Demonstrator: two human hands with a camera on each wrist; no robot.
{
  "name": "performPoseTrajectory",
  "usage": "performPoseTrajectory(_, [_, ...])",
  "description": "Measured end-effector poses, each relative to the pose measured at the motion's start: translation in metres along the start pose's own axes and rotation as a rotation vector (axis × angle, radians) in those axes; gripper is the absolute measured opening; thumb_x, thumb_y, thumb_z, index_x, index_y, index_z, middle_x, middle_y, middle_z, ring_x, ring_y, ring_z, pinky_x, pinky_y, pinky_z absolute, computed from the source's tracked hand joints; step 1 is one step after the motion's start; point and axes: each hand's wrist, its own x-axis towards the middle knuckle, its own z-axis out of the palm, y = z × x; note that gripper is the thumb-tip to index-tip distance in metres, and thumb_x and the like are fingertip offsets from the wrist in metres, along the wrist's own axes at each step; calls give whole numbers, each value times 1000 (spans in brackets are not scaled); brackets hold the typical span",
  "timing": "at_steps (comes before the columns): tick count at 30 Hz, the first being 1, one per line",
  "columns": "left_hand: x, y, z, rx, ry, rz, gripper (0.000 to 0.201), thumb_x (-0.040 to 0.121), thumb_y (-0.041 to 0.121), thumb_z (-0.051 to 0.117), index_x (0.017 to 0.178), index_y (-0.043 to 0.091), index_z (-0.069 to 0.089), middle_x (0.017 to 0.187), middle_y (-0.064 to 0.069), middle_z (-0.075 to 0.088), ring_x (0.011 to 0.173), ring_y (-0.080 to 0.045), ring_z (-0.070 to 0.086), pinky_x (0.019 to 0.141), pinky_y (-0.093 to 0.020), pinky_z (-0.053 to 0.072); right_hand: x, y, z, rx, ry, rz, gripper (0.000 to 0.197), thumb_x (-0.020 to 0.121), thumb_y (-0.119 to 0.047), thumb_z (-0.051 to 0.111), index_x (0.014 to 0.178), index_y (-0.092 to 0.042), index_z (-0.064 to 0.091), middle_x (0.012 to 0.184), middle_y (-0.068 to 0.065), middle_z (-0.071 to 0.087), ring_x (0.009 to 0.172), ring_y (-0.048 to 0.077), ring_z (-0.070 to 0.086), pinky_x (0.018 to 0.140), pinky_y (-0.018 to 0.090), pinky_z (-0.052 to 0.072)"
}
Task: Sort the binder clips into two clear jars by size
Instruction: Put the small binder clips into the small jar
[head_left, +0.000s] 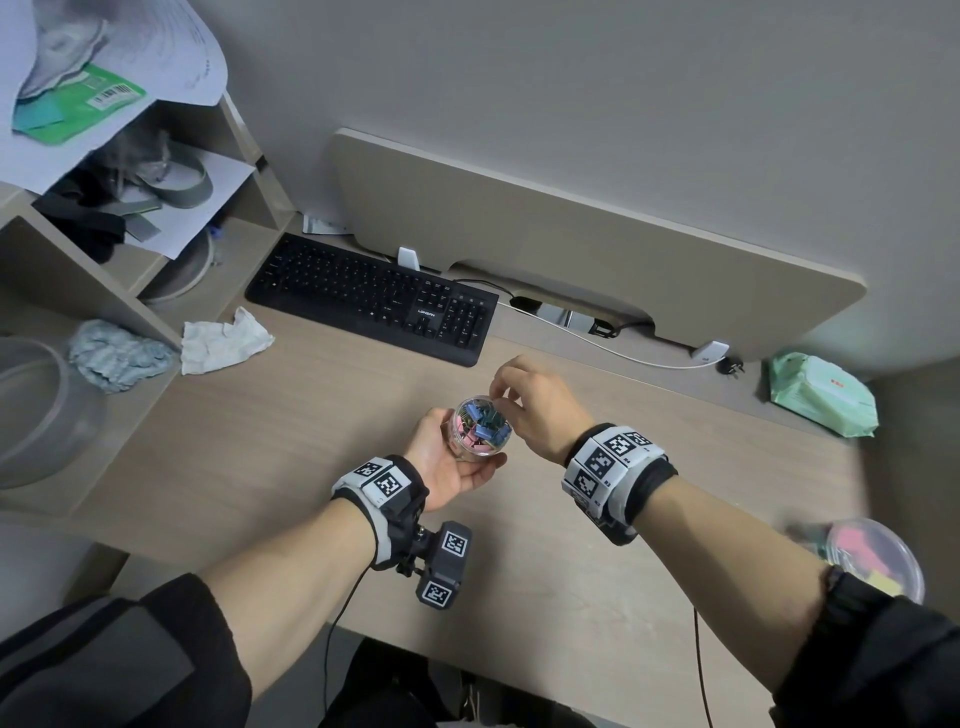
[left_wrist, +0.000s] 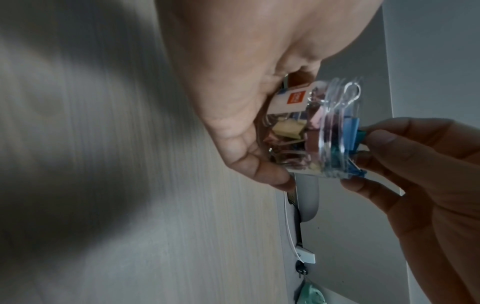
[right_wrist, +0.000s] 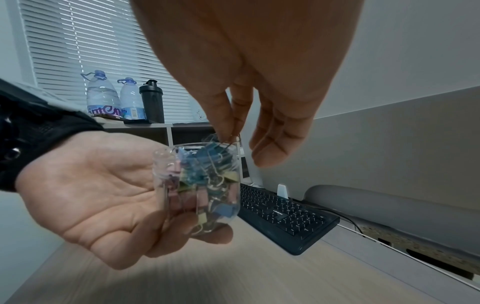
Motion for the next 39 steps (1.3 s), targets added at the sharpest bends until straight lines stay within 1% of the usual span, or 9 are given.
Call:
performPoseTrajectory(3, [0,0,0,-5,-1,-4,56,102,43,28,110,5,69,104,-18,72,87,-31,69,66,-32,56,1,1,-1,-34,-7,29,10,92,-11,57,98,-10,65,106,3,53,82,16,51,71,28,45])
performPoseTrajectory(8, [-1,-1,2,-20,-14,-27,61,103,44,23,113,5,68,100,-18,73,86,-30,69,63,-31,56,-2,-2,3,-21,28,51,10,93,-14,56,101,-11,60,98,3,51,80,22,53,71,35,49])
performPoseTrajectory(13, [-1,5,2,-64,12,-1,55,101,40,28,104,4,69,96,-18,74,85,-31,68,67,-33,54,-4,0,2,-15,53,4,10,92,-17,62,96,-8,60,94,0,52,74,15,48,66,25,39])
performPoseTrajectory(20, [-2,7,10,-13,-8,-15,56,101,41,28,110,5,69,100,-18,73,86,-31,69,68,-33,53,-2,-7,-1,-44,117,-38,16,95,-8,52,104,-2,64,101,13,59,84,33,60,73,41,51])
performPoseTrajectory(24, [-3,7,12,-8,-8,-10,54,99,40,29,112,5,69,97,-16,74,84,-31,69,68,-33,53,-4,-8,-3,-144,100,-166,16,85,2,57,95,-7,65,93,7,61,79,29,60,64,42,52])
performPoseTrajectory(27, [-4,10,13,-8,-3,-6,55,100,40,29,107,5,70,94,-16,74,84,-31,69,68,-32,52,-5,-8,-4,-154,116,-195,18,84,2,60,99,-6,66,91,7,62,80,28,59,65,38,52])
performPoseTrajectory(30, [-4,12,14,3,-9,-13,55,100,41,28,110,5,69,96,-15,74,82,-29,69,66,-31,53,-2,-5,-4,-31,158,15,16,92,-15,61,107,-10,61,93,-1,58,78,19,54,71,34,49])
performPoseTrajectory(33, [-5,14,14,7,-10,-17,55,101,41,27,115,5,67,104,-16,72,83,-29,69,66,-30,52,2,0,-7,74,171,242,20,88,-30,68,96,-13,59,84,-3,60,73,16,55,66,30,48])
performPoseTrajectory(39, [-4,17,16,56,3,-22,52,100,41,30,118,7,66,104,-16,72,82,-28,70,66,-31,52,1,0,-5,52,163,161,13,91,-24,65,92,-11,64,81,-2,60,72,16,55,64,26,44])
